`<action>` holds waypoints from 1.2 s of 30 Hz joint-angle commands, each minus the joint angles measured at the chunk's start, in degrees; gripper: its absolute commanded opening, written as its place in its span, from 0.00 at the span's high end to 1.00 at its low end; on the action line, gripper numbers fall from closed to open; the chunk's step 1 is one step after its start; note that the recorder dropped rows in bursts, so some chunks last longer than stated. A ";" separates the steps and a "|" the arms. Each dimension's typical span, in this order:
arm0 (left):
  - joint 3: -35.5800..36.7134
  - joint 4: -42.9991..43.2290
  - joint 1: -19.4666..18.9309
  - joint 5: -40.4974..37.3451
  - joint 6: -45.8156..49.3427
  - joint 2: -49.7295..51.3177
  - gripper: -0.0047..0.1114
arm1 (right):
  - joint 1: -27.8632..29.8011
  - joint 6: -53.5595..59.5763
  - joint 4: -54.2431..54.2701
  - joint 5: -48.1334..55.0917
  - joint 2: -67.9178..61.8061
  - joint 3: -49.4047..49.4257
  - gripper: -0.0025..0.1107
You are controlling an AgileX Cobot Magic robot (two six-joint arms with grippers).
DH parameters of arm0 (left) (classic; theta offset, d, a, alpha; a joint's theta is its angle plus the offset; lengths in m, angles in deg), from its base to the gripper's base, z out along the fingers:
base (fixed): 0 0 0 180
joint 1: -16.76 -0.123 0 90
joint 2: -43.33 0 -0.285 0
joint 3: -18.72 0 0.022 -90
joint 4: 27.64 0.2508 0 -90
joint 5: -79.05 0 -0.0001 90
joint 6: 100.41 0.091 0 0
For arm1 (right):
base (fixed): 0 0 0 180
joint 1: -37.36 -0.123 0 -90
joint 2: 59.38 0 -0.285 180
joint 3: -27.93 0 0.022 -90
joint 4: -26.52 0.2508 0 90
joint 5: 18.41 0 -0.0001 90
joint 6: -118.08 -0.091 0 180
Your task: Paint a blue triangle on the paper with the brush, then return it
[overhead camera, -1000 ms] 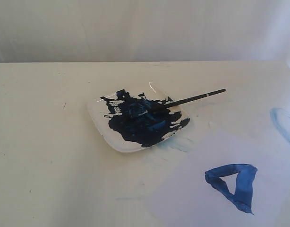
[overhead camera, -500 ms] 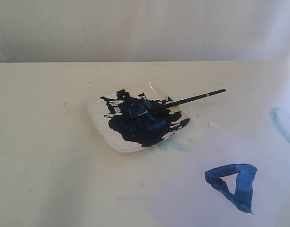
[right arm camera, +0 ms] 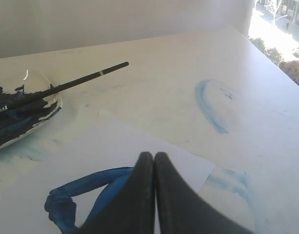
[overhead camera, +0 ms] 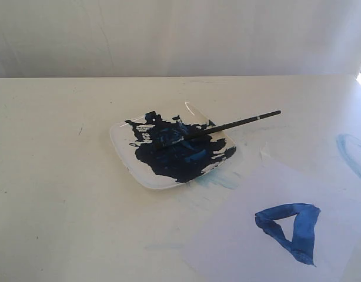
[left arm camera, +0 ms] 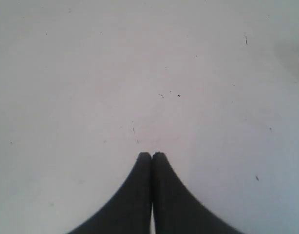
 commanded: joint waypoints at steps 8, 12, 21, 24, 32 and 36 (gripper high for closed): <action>0.26 -0.61 3.36 1.01 13.20 -0.23 0.96 | 0.38 -0.31 -0.01 -0.15 0.35 0.14 0.98; 0.26 -0.70 3.89 1.38 11.94 -0.23 0.96 | 0.38 -0.31 -0.01 -0.15 0.35 0.14 0.98; 0.26 -0.70 3.83 3.43 12.59 -0.23 0.96 | 0.38 -0.31 -0.01 -0.15 0.35 0.14 0.98; 0.26 -0.70 3.82 3.54 12.59 -0.23 0.96 | 0.38 -0.31 -0.01 -0.15 0.35 0.14 0.98; 0.26 -0.70 3.82 3.54 12.59 -0.23 0.96 | 0.38 -0.31 -0.01 -0.15 0.35 0.14 0.98; 0.26 -0.70 3.82 3.54 12.59 -0.23 0.96 | 0.38 -0.31 -0.01 -0.15 0.35 0.14 0.98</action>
